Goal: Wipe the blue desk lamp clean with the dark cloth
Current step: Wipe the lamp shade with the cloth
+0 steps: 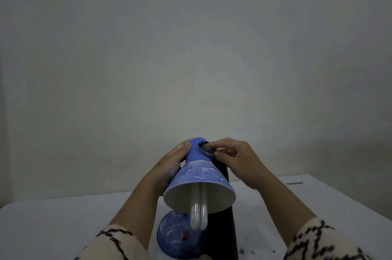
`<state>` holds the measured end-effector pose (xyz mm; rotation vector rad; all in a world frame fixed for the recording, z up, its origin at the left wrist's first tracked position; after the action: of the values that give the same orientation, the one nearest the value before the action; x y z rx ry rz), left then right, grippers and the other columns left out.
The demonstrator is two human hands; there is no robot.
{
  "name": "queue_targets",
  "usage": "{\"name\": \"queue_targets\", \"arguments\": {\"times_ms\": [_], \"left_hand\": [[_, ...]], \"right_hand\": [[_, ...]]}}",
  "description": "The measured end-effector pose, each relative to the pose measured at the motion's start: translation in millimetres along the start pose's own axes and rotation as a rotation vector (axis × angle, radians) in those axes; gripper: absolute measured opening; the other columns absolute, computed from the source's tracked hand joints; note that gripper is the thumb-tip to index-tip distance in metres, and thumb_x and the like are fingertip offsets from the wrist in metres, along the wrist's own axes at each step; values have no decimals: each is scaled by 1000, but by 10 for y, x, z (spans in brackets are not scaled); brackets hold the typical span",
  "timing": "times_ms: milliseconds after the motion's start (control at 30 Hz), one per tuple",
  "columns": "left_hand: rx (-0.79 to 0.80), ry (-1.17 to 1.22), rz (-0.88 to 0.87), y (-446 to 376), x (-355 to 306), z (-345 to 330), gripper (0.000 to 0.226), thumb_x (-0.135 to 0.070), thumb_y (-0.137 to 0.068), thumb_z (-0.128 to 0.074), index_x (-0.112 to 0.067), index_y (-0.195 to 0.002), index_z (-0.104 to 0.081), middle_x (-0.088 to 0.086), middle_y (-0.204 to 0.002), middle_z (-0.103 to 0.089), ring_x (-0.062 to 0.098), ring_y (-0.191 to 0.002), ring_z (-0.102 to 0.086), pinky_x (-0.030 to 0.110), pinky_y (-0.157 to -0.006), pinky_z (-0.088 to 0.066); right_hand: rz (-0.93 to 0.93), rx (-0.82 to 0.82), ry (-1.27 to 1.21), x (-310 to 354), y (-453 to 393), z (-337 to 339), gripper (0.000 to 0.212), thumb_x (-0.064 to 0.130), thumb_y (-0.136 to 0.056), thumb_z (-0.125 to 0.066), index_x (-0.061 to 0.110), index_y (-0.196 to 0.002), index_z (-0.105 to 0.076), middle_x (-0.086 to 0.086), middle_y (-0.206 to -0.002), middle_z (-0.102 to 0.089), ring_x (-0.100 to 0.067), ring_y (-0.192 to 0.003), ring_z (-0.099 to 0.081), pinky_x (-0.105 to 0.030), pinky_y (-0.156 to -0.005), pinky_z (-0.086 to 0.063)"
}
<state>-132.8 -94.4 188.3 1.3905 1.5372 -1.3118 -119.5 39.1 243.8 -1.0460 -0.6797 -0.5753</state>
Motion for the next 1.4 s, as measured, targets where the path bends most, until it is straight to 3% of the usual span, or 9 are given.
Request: {"name": "queue_targets", "arguments": {"times_ms": [133,267,333,567,700,900,1200,1400], "left_hand": [[99,34,18,1,34,-85,53,-40,-86,-59,-9,-129,-53,19,-136,-52,29,-125,-50,46,-113,-31],[84,-34,-20,-4,-13,-86,50,-36,-80,-68,-12,-122,-57,18,-120,-61,28,-100,-62,41,-92,-49],[72,-52,-27,-6,-22,-78,48,-36,-79,-62,-13,-121,-58,14,-113,-65,24,-92,-66,34,-79,-55],[43,-103,-33,1,-48,-64,26,-28,-94,-48,-17,-117,-56,6,-104,-64,12,-75,-69,22,-60,-55],[32,-138,-47,32,-84,-92,20,-29,-94,-48,-23,-110,-58,4,-103,-65,12,-79,-67,22,-64,-55],[5,-133,-78,50,-133,-71,17,-27,-95,-47,-22,-105,-59,6,-103,-65,17,-86,-64,27,-75,-52],[-12,-196,-97,65,-138,-103,14,-29,-96,-44,-27,-103,-57,2,-102,-62,12,-84,-62,19,-65,-52],[-28,-195,-102,48,-152,-87,15,-28,-96,-45,-24,-103,-57,3,-99,-62,15,-85,-61,25,-72,-49]], "right_hand": [[-59,-9,-83,-5,-53,-35,30,-1,-90,-52,25,-93,-67,-5,-95,-69,-13,-82,-66,-16,-70,-55],[-59,-2,-115,-42,4,-44,34,1,-90,-52,31,-89,-68,6,-93,-69,-14,-85,-67,-19,-73,-56],[-76,19,-132,-89,58,-38,35,0,-89,-53,30,-88,-69,6,-94,-70,-13,-85,-68,-22,-76,-56],[-185,140,-259,-315,258,-35,31,-8,-88,-49,14,-87,-71,-2,-87,-73,-19,-81,-66,-28,-73,-56],[-191,136,-293,-334,274,-33,30,-8,-88,-49,13,-88,-72,-3,-88,-72,-21,-81,-66,-30,-73,-57],[-133,37,-215,-257,210,-35,28,-2,-88,-54,19,-89,-72,-1,-93,-72,-12,-82,-68,-19,-71,-52],[-174,103,-274,-252,456,39,40,-6,-88,-50,23,-76,-76,1,-78,-75,-14,-73,-68,-23,-67,-55],[-164,82,-188,-195,412,-5,31,2,-91,-50,24,-93,-71,5,-91,-73,-13,-81,-68,-27,-68,-57]]}}
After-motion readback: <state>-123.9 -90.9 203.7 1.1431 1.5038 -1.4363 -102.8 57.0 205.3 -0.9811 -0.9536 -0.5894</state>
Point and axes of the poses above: each hand's wrist, its own y-axis away from the middle knuckle, its own z-axis out of the back of the hand, x = y × z, the point moved 10 cm from there along -y, towards the middle knuckle
